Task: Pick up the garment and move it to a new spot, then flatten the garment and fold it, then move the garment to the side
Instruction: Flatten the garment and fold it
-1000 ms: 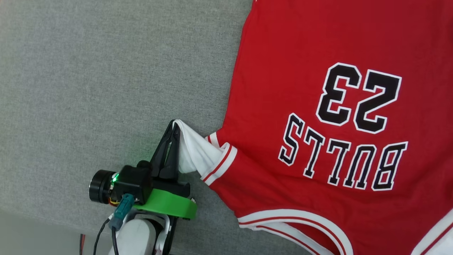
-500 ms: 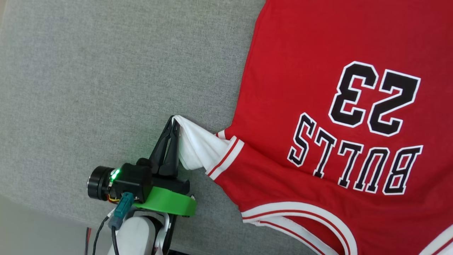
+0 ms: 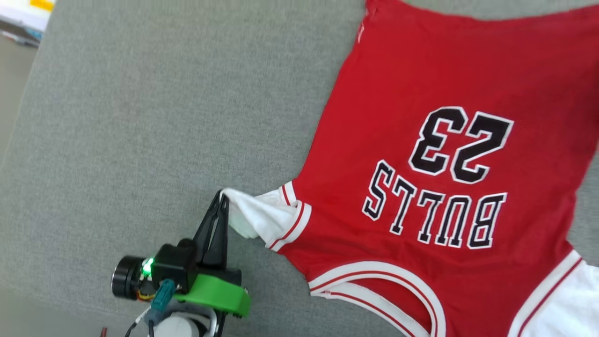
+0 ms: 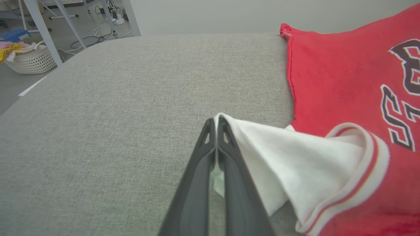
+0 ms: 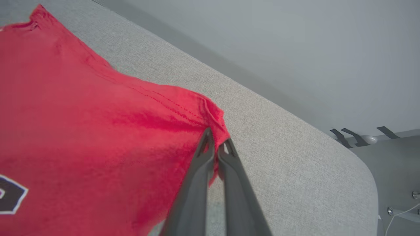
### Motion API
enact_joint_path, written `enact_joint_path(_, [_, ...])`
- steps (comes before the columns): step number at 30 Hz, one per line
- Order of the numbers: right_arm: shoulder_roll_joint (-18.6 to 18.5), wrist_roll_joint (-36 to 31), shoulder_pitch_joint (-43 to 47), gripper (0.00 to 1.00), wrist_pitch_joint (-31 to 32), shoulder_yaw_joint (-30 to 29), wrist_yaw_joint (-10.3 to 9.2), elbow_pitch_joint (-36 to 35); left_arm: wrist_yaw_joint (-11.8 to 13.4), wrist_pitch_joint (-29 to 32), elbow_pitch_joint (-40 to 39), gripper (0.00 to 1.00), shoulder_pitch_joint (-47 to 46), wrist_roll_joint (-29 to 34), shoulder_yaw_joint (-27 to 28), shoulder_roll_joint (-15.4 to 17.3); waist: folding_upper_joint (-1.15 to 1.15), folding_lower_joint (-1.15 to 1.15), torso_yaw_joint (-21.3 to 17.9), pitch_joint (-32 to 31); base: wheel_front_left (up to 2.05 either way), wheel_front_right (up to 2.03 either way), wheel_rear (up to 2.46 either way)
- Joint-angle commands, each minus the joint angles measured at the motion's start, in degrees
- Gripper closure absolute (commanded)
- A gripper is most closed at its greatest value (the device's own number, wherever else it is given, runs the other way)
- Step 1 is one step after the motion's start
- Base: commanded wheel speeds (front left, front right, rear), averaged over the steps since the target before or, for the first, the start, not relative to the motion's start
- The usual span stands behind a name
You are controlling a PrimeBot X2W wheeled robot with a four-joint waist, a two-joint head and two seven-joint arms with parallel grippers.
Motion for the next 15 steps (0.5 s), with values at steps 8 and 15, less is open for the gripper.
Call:
enact_joint_path(8, [-5.63,2.11,13.57,1.00,-5.68,-3.20,-0.03,-6.92,0.03,-0.34,1.24,1.00,4.36,-0.19,1.36,1.63,0.00,0.00,-6.40,-10.93,0.00,0.00,0.00])
enact_joint_path(15, [-6.70,1.07,31.30,1.00,-6.71,-10.58,-0.03,-12.07,0.65,-0.34,1.01,1.00,6.53,-0.53,2.59,2.51,0.00,0.00,-9.09,-13.46,0.00,0.00,0.00])
